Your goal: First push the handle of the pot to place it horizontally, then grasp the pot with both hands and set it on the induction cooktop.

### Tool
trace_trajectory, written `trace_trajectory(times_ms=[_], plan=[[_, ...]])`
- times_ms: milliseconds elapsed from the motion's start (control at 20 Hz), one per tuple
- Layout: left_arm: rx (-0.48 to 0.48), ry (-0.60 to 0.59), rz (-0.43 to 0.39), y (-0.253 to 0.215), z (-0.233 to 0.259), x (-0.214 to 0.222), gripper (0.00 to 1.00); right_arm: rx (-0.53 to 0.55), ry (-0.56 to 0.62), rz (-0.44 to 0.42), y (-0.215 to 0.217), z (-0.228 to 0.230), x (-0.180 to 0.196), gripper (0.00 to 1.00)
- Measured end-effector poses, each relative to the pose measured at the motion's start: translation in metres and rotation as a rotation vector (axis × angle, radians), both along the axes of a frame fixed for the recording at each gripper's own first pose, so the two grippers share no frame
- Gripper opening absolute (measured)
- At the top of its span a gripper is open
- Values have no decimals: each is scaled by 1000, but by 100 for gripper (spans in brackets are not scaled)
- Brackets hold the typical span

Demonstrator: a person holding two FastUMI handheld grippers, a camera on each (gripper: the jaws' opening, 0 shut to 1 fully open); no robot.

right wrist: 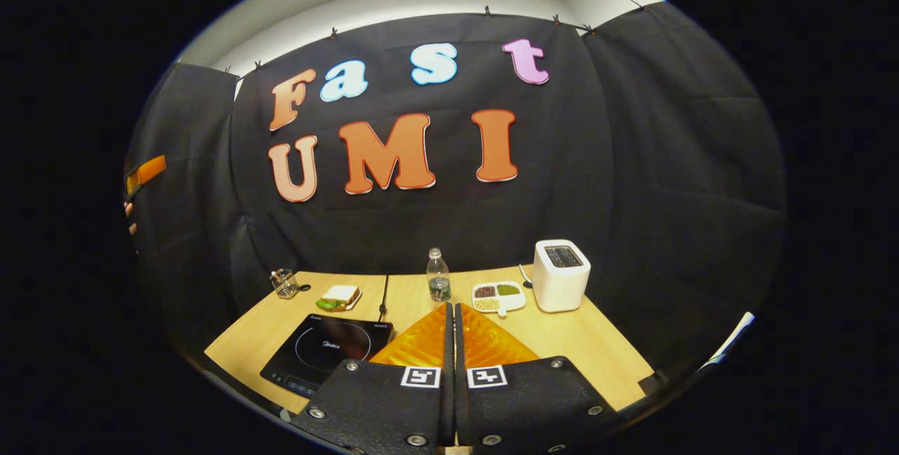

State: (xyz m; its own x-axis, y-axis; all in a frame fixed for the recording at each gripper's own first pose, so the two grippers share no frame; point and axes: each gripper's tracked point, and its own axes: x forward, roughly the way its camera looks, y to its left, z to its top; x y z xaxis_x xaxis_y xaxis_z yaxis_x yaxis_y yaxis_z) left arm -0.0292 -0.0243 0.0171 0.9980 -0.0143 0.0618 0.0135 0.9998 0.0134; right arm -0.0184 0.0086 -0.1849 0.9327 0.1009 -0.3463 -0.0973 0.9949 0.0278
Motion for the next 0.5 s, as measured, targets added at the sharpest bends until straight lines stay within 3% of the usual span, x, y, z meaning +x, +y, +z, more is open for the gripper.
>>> trace_trajectory(times_ms=[500], plan=[[-16,14,1,3,-10,-6,98,32,247,50,24,-119,-32,0]])
